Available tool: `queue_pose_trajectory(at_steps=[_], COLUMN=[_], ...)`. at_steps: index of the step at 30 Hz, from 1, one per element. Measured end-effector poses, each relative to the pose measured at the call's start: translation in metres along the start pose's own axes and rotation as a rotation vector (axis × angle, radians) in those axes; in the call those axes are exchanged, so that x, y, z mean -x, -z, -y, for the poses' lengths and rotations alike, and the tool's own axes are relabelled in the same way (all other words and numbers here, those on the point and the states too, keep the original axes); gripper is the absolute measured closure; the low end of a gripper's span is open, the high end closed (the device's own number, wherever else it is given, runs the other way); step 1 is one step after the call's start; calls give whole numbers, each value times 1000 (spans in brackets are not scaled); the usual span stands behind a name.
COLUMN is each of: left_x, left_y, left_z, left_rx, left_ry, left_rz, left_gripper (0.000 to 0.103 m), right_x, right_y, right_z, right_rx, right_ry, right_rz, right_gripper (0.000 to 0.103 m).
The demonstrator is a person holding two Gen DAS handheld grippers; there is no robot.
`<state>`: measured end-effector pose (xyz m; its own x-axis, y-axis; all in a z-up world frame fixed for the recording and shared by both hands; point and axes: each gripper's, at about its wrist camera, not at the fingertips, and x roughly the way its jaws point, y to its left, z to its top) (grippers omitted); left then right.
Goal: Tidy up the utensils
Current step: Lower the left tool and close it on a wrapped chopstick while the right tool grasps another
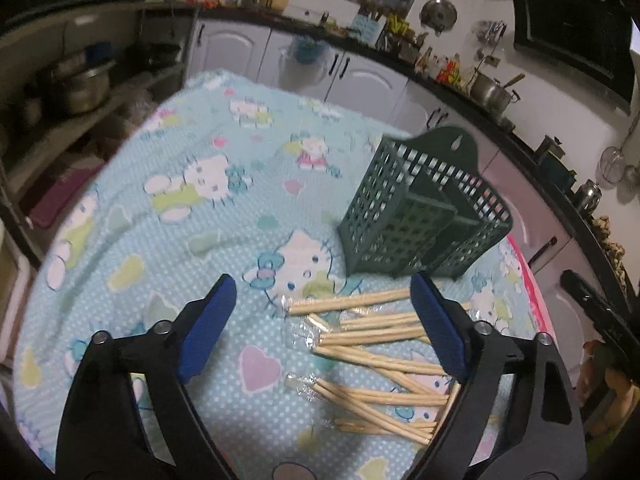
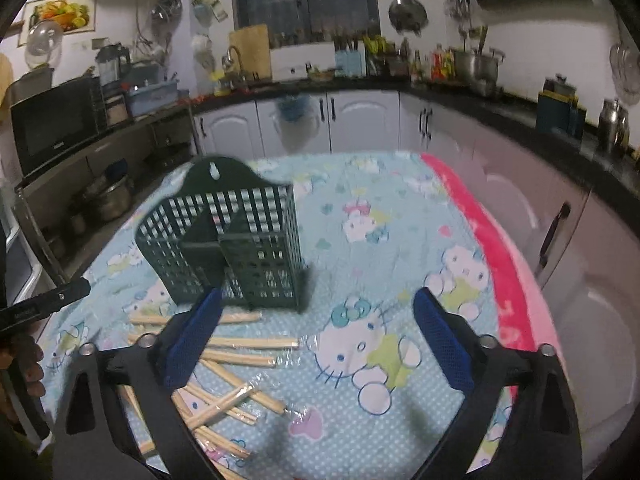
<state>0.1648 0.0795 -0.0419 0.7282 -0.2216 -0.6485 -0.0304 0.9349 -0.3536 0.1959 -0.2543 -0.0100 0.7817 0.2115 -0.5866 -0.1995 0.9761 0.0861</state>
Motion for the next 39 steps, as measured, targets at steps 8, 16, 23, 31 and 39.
queue_pose_trajectory(at_steps=[8, 16, 23, 31, 39], left_x=[-27, -46, -62, -68, -69], left_y=[18, 23, 15, 14, 12], left_z=[-15, -22, -30, -36, -45], left_rx=[40, 69, 112, 110, 117], left_ry=[46, 70, 86, 73, 76], left_rz=[-103, -156, -169, -155, -149], left_gripper=[37, 50, 55, 78, 88], right_x=[-35, -56, -65, -79, -95], right_y=[24, 41, 45, 46, 48], right_z=[-5, -18, -14, -7, -4], right_rx=[-18, -3, -20, -61, -110], right_ry=[-56, -89, -108, -134, -157], right_rz=[-134, -215, -245, -284, -323], right_gripper=[38, 56, 63, 66, 82])
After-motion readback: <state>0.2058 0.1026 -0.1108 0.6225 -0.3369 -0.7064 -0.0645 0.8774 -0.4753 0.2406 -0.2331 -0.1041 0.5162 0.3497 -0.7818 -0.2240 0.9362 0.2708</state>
